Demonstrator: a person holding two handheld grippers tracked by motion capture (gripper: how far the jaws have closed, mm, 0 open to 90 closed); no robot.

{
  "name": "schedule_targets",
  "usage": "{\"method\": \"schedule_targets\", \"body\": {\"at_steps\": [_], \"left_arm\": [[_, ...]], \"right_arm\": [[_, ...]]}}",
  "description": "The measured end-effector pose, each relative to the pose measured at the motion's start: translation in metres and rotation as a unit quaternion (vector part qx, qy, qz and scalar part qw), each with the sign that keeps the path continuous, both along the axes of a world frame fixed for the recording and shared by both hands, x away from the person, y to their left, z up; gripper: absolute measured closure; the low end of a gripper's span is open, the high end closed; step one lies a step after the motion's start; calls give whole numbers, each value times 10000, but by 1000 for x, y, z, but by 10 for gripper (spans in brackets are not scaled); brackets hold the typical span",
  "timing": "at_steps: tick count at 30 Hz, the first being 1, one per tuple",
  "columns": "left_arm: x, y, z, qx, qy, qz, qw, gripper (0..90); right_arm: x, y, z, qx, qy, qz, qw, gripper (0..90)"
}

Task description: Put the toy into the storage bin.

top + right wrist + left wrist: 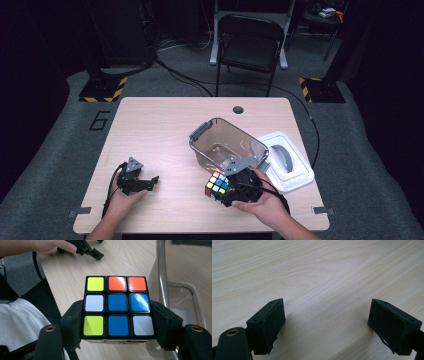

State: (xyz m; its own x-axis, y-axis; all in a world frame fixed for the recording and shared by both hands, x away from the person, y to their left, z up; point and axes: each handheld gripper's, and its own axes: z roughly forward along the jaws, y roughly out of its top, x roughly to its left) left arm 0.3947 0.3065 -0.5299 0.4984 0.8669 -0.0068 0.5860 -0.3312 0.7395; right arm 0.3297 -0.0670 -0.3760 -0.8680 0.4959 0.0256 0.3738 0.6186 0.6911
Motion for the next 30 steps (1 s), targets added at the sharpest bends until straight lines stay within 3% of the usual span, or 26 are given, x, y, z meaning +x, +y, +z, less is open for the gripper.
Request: {"method": "schedule_targets", "body": {"at_steps": [15,30], "left_arm": [[0,0,0,0,-1,-2,10000,138],[0,0,0,-9,-5,23,10000,138]], "right_arm": [[19,-6,34,132,-111,-80,9998,340],[48,-23,58,204,-292,-521,9980,340]]}}
